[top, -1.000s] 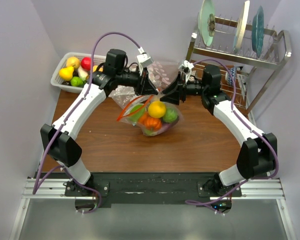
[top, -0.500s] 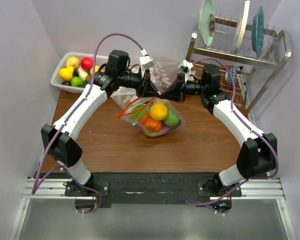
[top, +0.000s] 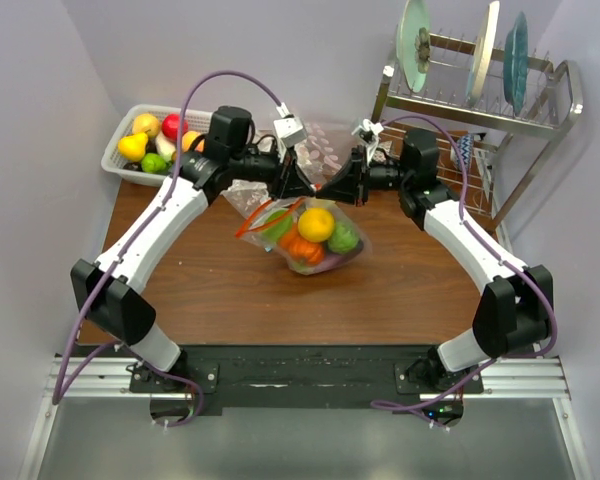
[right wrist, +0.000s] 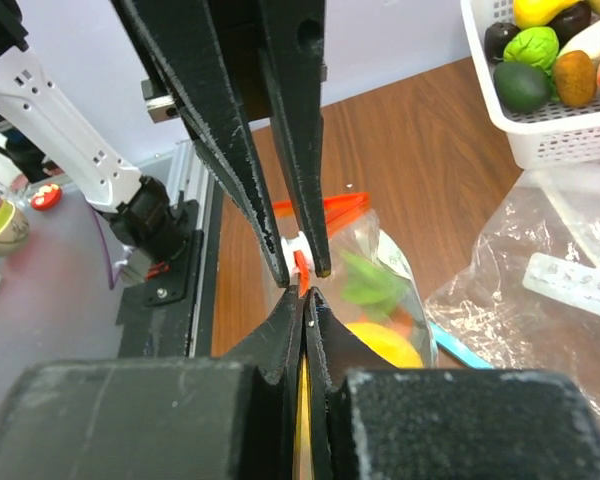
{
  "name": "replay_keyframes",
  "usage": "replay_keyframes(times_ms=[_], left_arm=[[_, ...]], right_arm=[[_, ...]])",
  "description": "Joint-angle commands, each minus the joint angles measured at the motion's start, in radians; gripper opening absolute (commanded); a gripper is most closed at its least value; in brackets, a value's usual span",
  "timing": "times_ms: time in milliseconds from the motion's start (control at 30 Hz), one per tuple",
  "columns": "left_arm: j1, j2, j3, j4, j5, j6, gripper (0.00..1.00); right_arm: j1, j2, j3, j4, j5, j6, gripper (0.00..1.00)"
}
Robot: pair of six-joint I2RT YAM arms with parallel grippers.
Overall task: Place the food in the zip-top bag and seal the zipper
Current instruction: Zip the zipper food storage bag at the center of the board.
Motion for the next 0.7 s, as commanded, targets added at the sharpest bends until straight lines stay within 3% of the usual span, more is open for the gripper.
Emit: replay_keyframes(times_ms=[0, 667], left_arm=[[0.000, -0.062, -0.052, 0.009, -0.053, 0.025, 0.00], [0.000, -0.091, -0.195, 0.071, -0.119, -0.018, 0.00]], right_arm=[[-0.010, -0.014, 0.033, 0.098, 0.047, 0.056, 0.00], [-0.161, -0.041, -0.050, 0.227, 0.349, 0.266, 0.00]])
